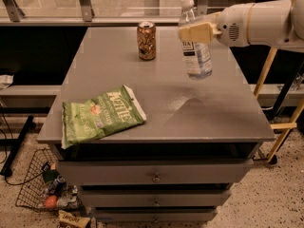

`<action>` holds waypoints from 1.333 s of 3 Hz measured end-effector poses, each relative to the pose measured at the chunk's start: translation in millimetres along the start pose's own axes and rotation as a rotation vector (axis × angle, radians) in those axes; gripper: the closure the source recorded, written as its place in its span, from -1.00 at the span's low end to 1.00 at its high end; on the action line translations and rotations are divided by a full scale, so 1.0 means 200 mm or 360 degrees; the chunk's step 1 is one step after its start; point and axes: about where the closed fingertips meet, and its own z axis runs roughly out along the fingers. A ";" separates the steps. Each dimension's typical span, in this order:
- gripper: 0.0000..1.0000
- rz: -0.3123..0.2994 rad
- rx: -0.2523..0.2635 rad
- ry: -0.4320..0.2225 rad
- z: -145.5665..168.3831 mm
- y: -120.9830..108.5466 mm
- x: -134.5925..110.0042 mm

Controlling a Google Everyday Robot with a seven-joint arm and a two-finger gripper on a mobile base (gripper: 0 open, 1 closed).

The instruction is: Place blue plastic bottle upright

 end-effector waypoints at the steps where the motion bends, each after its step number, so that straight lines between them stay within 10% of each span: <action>1: 1.00 -0.0035 -0.0043 -0.0084 0.00 0.01 0.01; 4: 1.00 -0.0055 -0.0021 -0.0477 -0.03 -0.06 0.15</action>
Offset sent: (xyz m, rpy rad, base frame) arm 0.0025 -0.0188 -0.0140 0.1744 -0.1865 0.0561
